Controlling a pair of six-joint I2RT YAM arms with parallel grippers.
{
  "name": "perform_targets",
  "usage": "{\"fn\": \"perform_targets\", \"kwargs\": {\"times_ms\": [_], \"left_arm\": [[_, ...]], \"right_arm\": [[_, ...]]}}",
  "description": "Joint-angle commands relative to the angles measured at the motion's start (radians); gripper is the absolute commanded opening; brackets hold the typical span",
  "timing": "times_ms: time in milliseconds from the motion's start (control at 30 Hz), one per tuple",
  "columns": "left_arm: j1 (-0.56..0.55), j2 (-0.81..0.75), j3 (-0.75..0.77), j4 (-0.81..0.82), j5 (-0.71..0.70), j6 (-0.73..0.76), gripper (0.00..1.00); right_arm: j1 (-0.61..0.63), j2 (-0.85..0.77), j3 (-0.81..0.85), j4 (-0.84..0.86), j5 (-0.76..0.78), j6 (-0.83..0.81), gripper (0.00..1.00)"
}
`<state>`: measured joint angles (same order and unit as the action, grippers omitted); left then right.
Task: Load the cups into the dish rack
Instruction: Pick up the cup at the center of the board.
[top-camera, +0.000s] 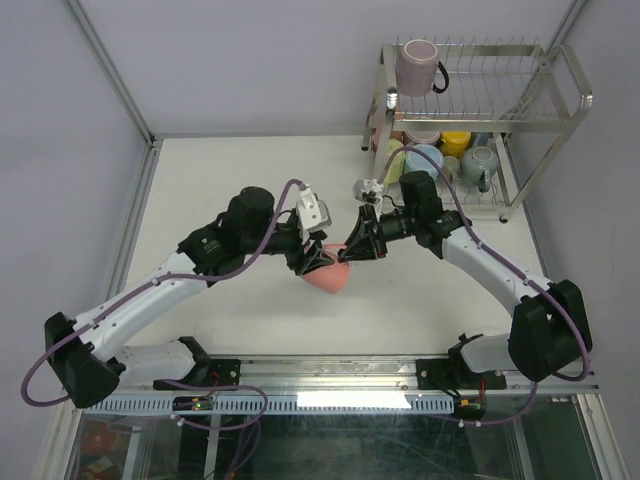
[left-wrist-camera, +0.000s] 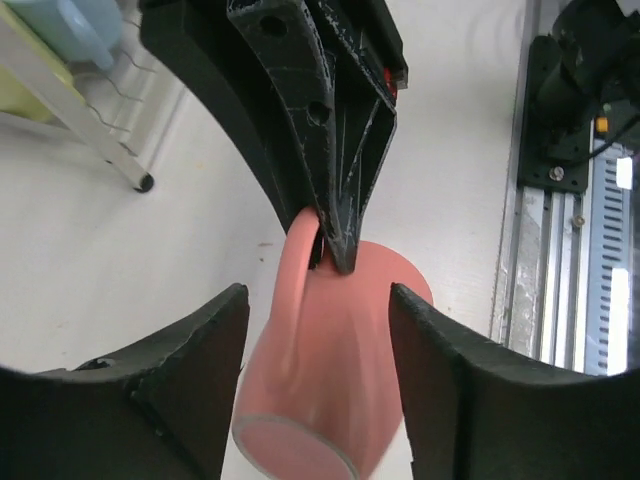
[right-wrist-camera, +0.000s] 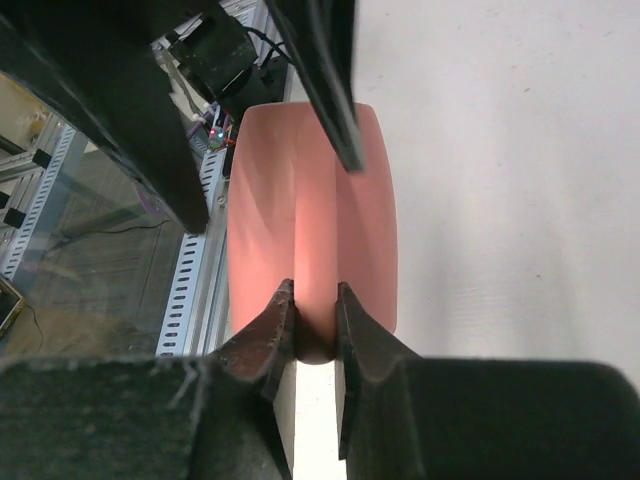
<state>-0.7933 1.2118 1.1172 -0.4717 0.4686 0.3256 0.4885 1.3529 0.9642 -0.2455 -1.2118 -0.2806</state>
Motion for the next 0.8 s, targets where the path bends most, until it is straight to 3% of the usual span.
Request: {"fn": "perform_targets", "kwargs": {"times_ms": [0, 267, 433, 600, 767], "left_arm": [[-0.009, -0.175, -0.125, 0.379, -0.069, -0.198, 0.66], [-0.008, -0.443, -0.433, 0.736, -0.417, -0.591, 0.99], [-0.007, -0.597, -0.644, 0.965, -0.519, -0.829, 0.99], [-0.007, -0.55, -0.69, 1.035, -0.515, -0.971, 0.99], [-0.007, -0.459, -0.79, 1.274, -0.504, -1.098, 0.99]], "right_arm": [[-0.044, -0.072, 0.013, 0.104, -0.077, 0.082, 0.0], [-0.108, -0.122, -0.001, 0.169, -0.087, 0.153, 0.0], [-0.16, -0.161, 0.036, 0.192, -0.103, 0.202, 0.0], [-0.182, -0.168, 0.086, 0.199, -0.091, 0.231, 0.0], [-0.185, -0.167, 0.06, 0.3, -0.083, 0.281, 0.0]]}}
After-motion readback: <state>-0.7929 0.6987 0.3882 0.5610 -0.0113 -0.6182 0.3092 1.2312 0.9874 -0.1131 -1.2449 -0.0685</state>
